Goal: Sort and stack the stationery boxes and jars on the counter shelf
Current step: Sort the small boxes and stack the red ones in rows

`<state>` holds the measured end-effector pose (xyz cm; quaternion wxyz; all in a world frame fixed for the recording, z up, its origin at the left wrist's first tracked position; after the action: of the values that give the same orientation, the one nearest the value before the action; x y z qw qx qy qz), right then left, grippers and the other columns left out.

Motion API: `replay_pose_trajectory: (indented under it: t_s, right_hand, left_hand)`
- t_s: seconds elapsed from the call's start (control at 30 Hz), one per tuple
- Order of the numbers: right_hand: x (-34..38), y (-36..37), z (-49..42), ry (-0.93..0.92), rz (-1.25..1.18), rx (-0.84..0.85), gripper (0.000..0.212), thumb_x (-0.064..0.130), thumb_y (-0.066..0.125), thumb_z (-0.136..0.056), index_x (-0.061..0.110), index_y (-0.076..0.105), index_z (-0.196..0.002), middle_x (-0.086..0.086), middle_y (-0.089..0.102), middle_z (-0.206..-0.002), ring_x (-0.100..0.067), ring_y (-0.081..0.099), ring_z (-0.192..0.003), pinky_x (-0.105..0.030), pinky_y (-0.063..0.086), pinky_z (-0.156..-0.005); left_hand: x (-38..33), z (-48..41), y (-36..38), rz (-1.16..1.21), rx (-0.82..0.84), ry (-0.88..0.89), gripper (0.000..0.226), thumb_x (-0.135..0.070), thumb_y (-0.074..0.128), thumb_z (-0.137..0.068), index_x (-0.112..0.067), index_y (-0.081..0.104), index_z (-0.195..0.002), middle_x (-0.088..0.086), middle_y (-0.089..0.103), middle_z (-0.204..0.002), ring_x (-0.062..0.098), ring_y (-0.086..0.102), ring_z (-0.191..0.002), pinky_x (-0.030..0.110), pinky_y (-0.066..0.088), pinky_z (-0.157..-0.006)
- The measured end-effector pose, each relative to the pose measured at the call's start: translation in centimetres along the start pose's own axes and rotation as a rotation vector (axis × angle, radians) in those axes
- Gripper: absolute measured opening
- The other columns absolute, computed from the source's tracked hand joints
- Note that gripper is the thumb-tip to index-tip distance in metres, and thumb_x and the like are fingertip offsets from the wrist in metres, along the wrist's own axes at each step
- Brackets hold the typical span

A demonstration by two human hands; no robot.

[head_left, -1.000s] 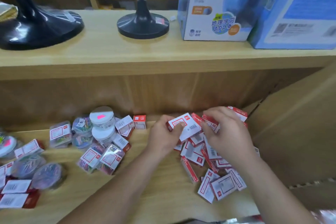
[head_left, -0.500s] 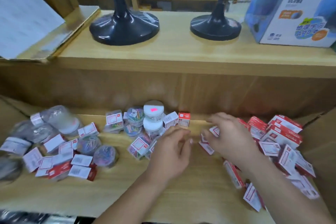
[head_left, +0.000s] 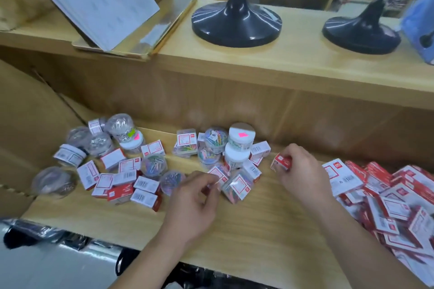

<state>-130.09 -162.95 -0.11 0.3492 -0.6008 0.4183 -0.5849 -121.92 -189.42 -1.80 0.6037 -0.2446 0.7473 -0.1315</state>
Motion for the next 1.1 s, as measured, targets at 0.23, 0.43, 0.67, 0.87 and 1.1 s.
replay_pose_trajectory:
  t_s: [0.23,0.43,0.67,0.87,1.1]
  right_hand:
    - [6.2,-0.7,6.7,0.007,-0.478,0.099,0.021,0.029,0.082,-0.075,0.027,0.065,-0.087,0.013,0.071,-0.074,-0.005,0.064,-0.06,-0.023,0.05,-0.057]
    - [11.4,5.5,10.3,0.066,-0.835,0.363,0.008,0.008,0.078,-0.084,0.011,0.074,-0.078,-0.001,0.076,-0.073,-0.021,0.072,-0.071,-0.035,0.057,-0.07]
    - [13.7,7.7,11.5,-0.072,-0.652,0.392,0.012,0.013,0.076,-0.085,0.02,0.074,-0.076,0.01,0.074,-0.076,-0.002,0.066,-0.069,-0.016,0.049,-0.067]
    - [13.5,7.6,11.2,-0.148,-0.53,0.207,0.01,0.022,0.078,-0.082,0.028,0.073,-0.088,0.016,0.071,-0.091,-0.004,0.067,-0.09,-0.031,0.054,-0.085]
    - [8.4,4.0,9.3,-0.058,-0.341,-0.112,0.035,0.025,0.086,-0.076,0.029,0.068,-0.105,0.009,0.054,-0.097,-0.003,0.056,-0.089,-0.026,0.047,-0.084]
  left_hand:
    - [-3.0,3.0,0.3,0.13,0.076,0.004,0.045,-0.015,0.082,-0.08,-0.044,0.068,-0.111,-0.019,0.065,-0.103,0.008,0.066,-0.08,0.014,0.046,-0.065]
    - [-0.9,5.5,-3.5,-0.007,0.04,-0.046,0.035,-0.033,0.072,-0.081,-0.036,0.065,-0.116,-0.023,0.065,-0.1,-0.006,0.059,-0.082,0.018,0.048,-0.073]
    - [5.3,9.7,-11.4,-0.286,-0.086,-0.206,0.036,-0.034,0.078,-0.08,-0.04,0.064,-0.112,-0.021,0.059,-0.104,0.004,0.063,-0.087,0.033,0.054,-0.073]
    - [8.2,9.3,-15.8,-0.206,-0.331,-0.294,0.04,-0.009,0.08,-0.08,-0.03,0.066,-0.111,-0.016,0.057,-0.109,0.014,0.067,-0.089,0.036,0.055,-0.079]
    - [4.4,8.7,-15.0,-0.322,-0.314,-0.073,0.035,-0.019,0.072,-0.082,-0.016,0.069,-0.117,-0.002,0.057,-0.126,0.024,0.058,-0.111,0.037,0.048,-0.097]
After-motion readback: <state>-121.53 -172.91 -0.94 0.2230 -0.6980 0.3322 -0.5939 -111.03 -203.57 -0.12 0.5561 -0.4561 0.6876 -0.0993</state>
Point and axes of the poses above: each hand's wrist, its own z-axis away from the middle knuckle, its own y-axis out of the palm, x = y × z, the point moved 8 cm from there along -z, towards the middle knuckle
